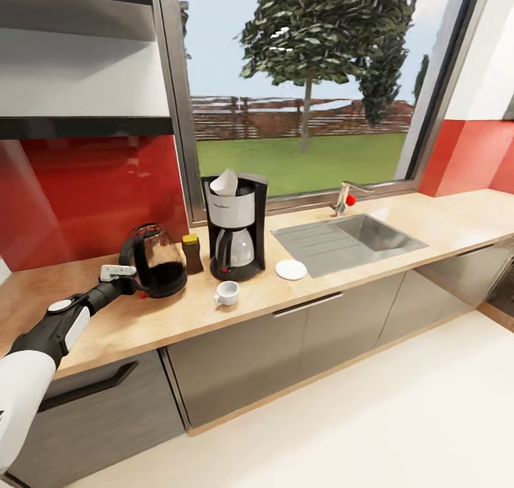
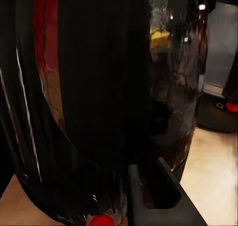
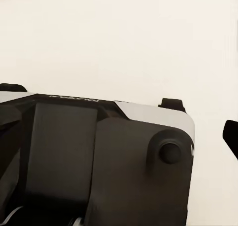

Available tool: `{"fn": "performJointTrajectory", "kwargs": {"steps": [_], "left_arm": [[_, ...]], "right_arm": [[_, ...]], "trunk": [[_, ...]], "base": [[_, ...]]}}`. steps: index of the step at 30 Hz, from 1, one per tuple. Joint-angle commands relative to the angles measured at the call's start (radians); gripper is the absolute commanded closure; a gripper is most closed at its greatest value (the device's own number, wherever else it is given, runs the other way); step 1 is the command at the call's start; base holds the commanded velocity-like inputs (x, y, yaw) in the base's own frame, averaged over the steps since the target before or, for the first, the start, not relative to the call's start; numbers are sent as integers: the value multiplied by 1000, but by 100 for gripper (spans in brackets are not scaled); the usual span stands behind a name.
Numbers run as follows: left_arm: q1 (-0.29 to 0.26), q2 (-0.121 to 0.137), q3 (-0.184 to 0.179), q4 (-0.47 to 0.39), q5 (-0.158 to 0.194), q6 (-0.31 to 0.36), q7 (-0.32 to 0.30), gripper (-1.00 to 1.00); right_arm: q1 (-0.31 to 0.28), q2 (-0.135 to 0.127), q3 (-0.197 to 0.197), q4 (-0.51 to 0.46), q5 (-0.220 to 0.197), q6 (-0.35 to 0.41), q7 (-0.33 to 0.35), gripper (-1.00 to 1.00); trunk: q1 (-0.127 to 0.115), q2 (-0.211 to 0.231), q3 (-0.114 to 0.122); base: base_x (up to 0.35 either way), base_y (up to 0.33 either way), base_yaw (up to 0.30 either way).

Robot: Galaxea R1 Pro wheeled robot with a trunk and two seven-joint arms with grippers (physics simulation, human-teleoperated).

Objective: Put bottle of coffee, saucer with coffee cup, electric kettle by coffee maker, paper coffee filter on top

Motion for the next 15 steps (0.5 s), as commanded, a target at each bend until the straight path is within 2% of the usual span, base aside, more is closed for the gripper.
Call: {"fn": "performJointTrajectory", "kwargs": {"steps": [1, 9, 15], "left_arm": [[-1, 0, 4, 1, 9, 0, -7, 100], [-1, 0, 4, 1, 9, 0, -7, 100], [-1, 0, 4, 2, 9, 0, -6, 100]], "right_arm": [[-2, 0, 1, 5, 2, -8, 1, -100], [-2, 0, 1, 5, 3, -8, 1, -100], [-2, 0, 1, 5, 2, -8, 1, -100]], "trunk": [[0, -2, -2], [0, -2, -2], [0, -2, -2]], "base": [[0, 0, -114], [-2, 0, -25], [-64, 0, -28]]}}
